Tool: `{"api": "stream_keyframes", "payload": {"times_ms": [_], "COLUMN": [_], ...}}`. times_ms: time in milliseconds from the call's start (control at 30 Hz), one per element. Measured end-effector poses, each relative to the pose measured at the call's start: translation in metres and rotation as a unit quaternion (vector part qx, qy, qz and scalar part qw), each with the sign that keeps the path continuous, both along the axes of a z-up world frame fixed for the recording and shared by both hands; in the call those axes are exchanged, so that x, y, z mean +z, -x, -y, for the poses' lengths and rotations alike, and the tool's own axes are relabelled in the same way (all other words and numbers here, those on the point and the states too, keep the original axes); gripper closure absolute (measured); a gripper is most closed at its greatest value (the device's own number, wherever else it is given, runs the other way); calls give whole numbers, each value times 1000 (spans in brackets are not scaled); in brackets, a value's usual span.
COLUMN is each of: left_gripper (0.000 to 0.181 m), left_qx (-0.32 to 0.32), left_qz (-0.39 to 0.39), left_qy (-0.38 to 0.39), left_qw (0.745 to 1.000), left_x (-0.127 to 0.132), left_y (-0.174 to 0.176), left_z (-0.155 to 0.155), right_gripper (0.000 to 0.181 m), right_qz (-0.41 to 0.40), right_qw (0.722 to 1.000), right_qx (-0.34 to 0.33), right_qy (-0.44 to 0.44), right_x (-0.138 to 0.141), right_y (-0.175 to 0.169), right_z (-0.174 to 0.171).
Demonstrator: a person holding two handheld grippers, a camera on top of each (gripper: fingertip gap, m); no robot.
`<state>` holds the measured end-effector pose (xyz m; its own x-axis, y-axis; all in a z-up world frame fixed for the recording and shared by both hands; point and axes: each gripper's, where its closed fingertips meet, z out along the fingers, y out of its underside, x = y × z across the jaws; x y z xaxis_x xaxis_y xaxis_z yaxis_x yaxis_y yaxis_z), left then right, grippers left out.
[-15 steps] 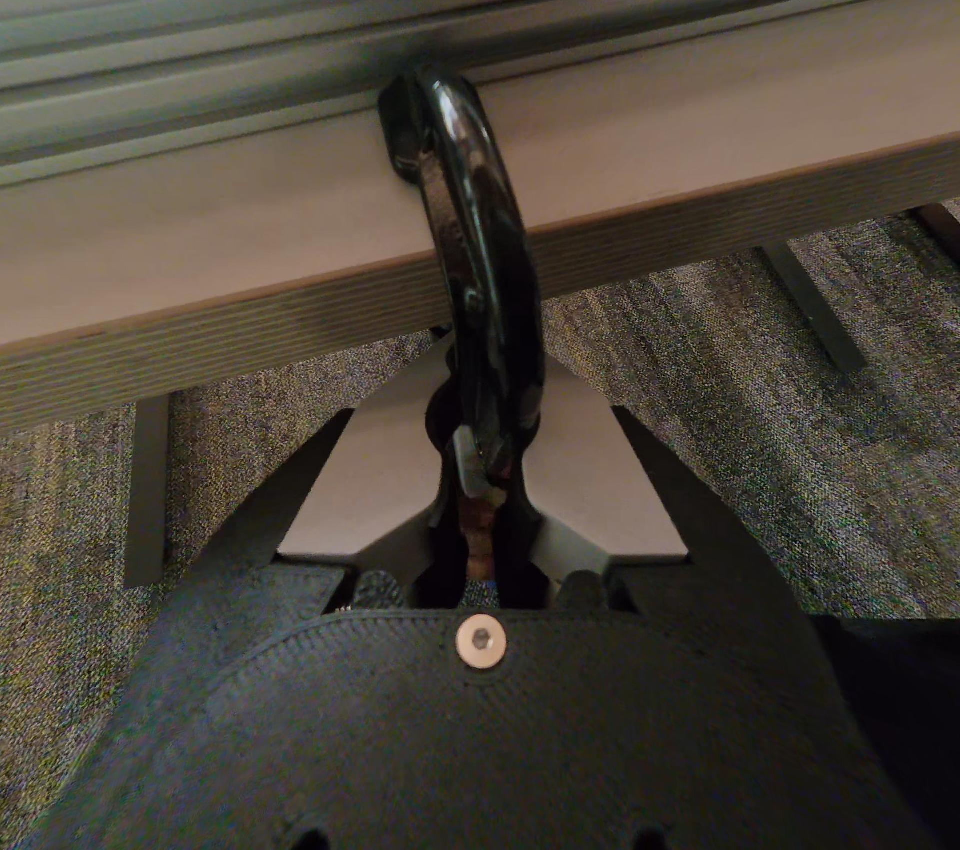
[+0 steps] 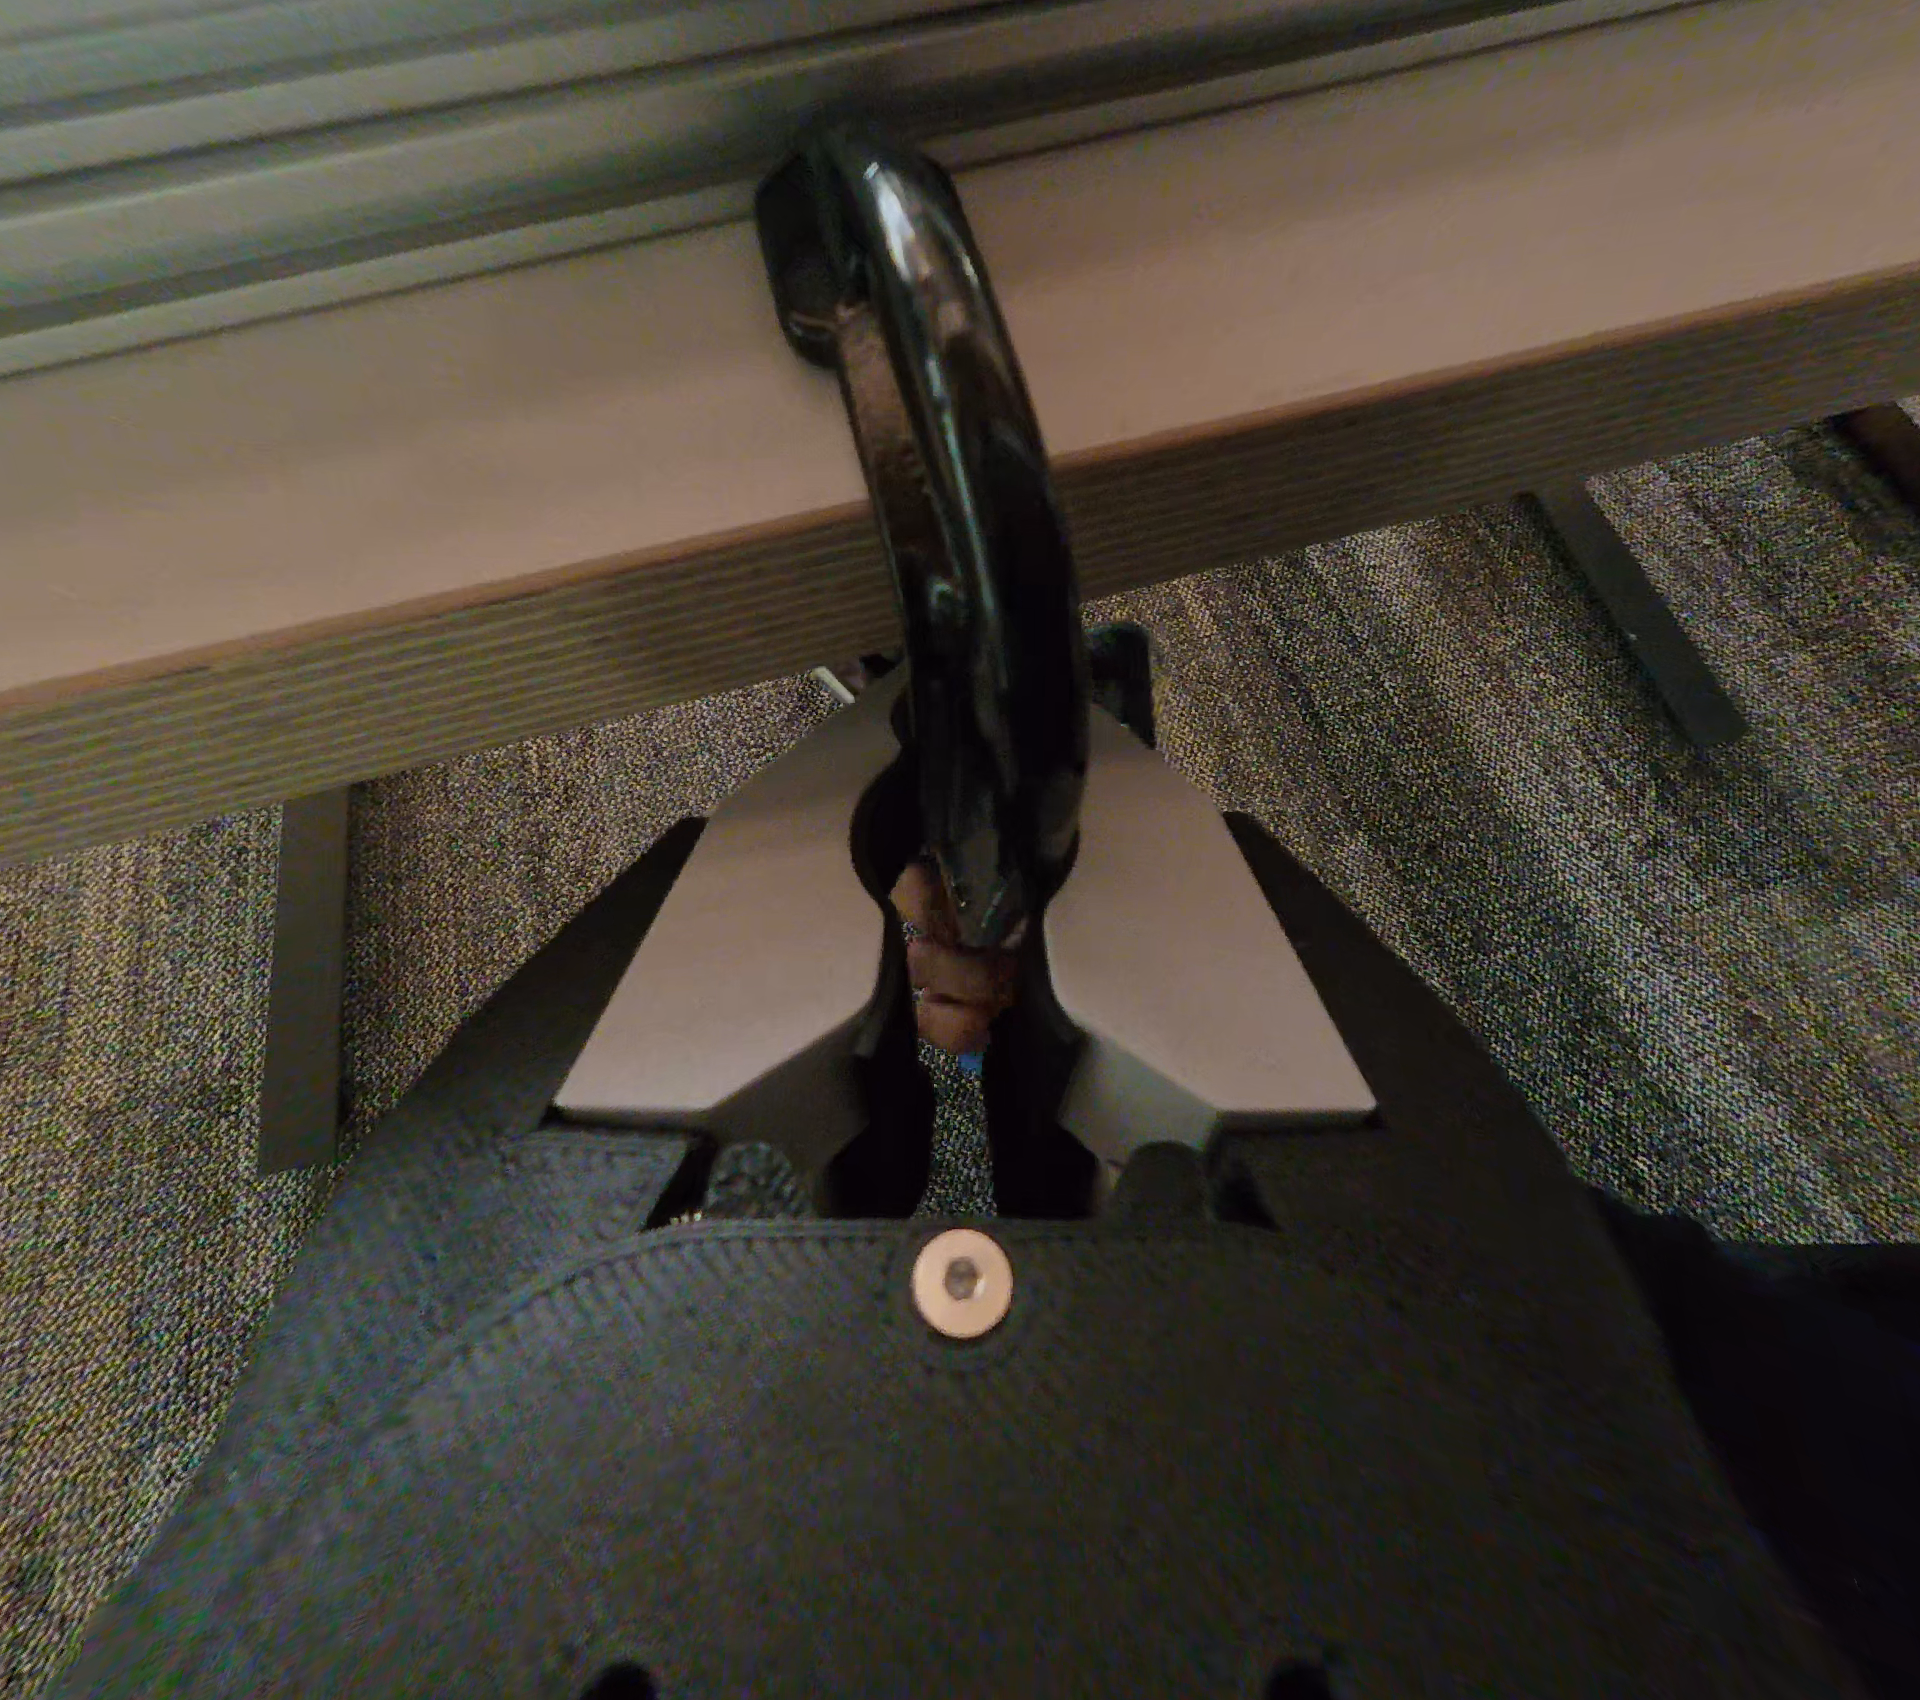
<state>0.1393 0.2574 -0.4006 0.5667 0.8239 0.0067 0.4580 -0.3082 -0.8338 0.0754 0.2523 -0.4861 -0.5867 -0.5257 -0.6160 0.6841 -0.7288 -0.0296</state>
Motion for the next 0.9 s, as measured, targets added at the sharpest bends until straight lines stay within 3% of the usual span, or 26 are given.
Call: {"api": "stream_keyframes", "payload": {"times_ms": [100,200,333,533,700,900], "left_gripper": [164,164,165,164,164,164], "left_qx": [0,0,0,0,0,-1], "left_qz": [0,-1,-1,1,2,2], "left_qy": [0,1,1,-4,-3,-3], "left_qw": [1000,1000,1000,1000,1000,1000], "left_x": [0,0,0,0,0,0], "left_y": [0,0,0,0,0,-1], "left_z": [0,0,0,-1,-1,-1], "right_gripper": [180,180,181,181,181,181], "right_qz": [-3,-65,-121,-141,-66,69], "right_qw": [998,993,990,988,997,996], "right_qx": [35,71,64,31,-24,-31], "right_qy": [-61,-66,26,48,41,-47], "right_x": [-2,10,29,28,14,-24], "right_y": [-5,-31,-53,-57,-25,20], "right_z": [34,51,23,-10,-24,16]}}
